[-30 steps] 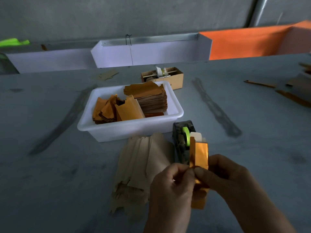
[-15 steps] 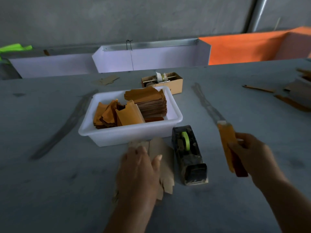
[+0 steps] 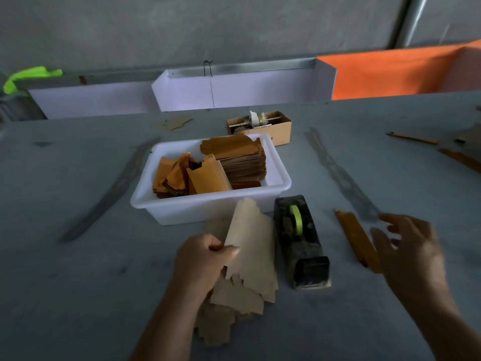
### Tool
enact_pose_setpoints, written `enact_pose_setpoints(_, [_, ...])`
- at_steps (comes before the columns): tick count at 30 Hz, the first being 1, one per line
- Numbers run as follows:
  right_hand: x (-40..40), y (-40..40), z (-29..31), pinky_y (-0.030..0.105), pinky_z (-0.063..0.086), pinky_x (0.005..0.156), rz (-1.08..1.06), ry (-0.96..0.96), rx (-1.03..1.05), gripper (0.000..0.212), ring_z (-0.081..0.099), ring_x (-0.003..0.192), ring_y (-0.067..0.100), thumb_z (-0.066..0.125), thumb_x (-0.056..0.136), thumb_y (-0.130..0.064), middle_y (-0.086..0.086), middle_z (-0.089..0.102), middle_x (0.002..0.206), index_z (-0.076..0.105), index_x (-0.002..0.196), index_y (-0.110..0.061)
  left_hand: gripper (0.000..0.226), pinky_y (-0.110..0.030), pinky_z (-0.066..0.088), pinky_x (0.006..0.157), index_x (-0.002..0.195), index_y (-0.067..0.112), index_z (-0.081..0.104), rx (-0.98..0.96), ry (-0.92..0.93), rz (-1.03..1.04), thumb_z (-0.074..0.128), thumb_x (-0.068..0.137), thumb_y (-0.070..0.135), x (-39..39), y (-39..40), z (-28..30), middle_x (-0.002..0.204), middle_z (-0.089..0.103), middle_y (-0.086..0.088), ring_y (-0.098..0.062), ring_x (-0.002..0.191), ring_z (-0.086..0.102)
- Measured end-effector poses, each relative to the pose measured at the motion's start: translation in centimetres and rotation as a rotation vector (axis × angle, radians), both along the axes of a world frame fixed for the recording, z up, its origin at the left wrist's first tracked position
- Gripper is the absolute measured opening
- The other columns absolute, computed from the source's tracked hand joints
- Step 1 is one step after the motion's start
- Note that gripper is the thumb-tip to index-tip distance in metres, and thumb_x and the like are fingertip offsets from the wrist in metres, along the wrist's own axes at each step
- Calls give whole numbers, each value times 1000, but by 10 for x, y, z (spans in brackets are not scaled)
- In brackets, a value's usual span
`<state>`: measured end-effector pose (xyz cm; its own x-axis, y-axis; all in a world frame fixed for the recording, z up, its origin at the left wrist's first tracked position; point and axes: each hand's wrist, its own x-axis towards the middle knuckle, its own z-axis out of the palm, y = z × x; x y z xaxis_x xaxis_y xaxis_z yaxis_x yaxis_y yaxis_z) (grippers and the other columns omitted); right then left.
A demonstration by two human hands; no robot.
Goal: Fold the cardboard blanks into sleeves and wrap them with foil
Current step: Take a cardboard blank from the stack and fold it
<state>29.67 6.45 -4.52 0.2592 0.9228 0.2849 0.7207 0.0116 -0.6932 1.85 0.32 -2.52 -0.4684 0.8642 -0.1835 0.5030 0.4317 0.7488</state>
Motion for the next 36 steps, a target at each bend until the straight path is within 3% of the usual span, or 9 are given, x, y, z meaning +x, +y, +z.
enact_pose_setpoints(4, [-25, -53, 38, 1, 44, 63, 131, 171, 205, 23, 62, 70, 4, 59, 84, -52, -11, 59, 98, 61, 99, -36, 23, -30, 39, 61, 70, 11, 70, 95, -451, 36, 71, 82, 30, -9, -18, 7, 54, 55, 4, -15, 58, 48])
enact_pose_setpoints(7, [-55, -86, 46, 7, 48, 61, 260, 334, 117, 17, 66, 67, 1, 62, 78, -50, -22, 68, 93, 64, 93, -42, 19, -25, 35, 52, 68, 12, 72, 194, -728, 6, 74, 68, 31, -4, -36, 16, 54, 48, 0, -12, 51, 41])
enact_pose_setpoints(10, [-82, -100, 46, 14, 53, 62, 401, 482, -100, 44, 67, 70, -3, 54, 59, -56, -36, 65, 88, 64, 98, -39, 15, -21, 34, 45, 62, 17, 69, 248, -900, -64, 79, 60, 29, 4, -49, 21, 52, 45, 1, -8, 46, 41])
enact_pose_setpoints(12, [-90, -99, 43, 24, 56, 62, 429, 685, -278, 50, 69, 73, 5, 62, 58, -49, -19, 71, 84, 65, 101, -26, 21, -26, 34, 50, 63, 16, 69, 266, -901, -85, 87, 58, 26, 9, -53, 19, 52, 47, -1, -9, 45, 42])
enact_pose_setpoints(16, [-96, -93, 42, 30, 56, 54, 465, 959, -512, 10, 68, 65, 20, 64, 78, -5, 9, 73, 73, 69, 85, -9, 36, -25, 45, 51, 70, 15, 74, 230, -821, -150, 78, 46, 42, 17, -56, 16, 63, 65, -4, -12, 52, 58])
enact_pose_setpoints(22, [-96, -96, 38, 31, 53, 51, 498, 1045, -624, 20, 63, 53, 15, 62, 77, 4, 6, 64, 55, 69, 64, -10, 54, -41, 56, 80, 94, 23, 73, 181, -707, -116, 83, 45, 43, 30, -53, 20, 88, 76, -5, -25, 85, 72])
enact_pose_setpoints(27, [-91, -97, 41, 20, 49, 48, 428, 807, -525, 11, 59, 48, 7, 68, 78, -3, 2, 68, 59, 68, 77, -14, 46, -39, 54, 85, 98, 17, 72, 139, -673, -102, 76, 56, 37, 39, -51, 22, 88, 76, -1, -19, 87, 71])
enact_pose_setpoints(32, [-97, -107, 38, 3, 39, 59, 303, 281, -162, 35, 54, 66, -12, 78, 64, -22, -30, 58, 76, 52, 80, -41, 23, -37, 58, 73, 88, 15, 73, 201, -598, -27, 77, 68, 26, 52, -51, 17, 78, 75, -2, -19, 76, 72])
enact_pose_setpoints(36, [-101, -106, 29, 15, 45, 51, 287, 481, -121, 40, 57, 50, 5, 80, 66, -12, -9, 61, 67, 51, 83, -35, 6, -37, 57, 70, 85, 18, 74, 234, -561, -28, 73, 80, 16, 51, -51, 14, 76, 75, -2, -20, 75, 72])
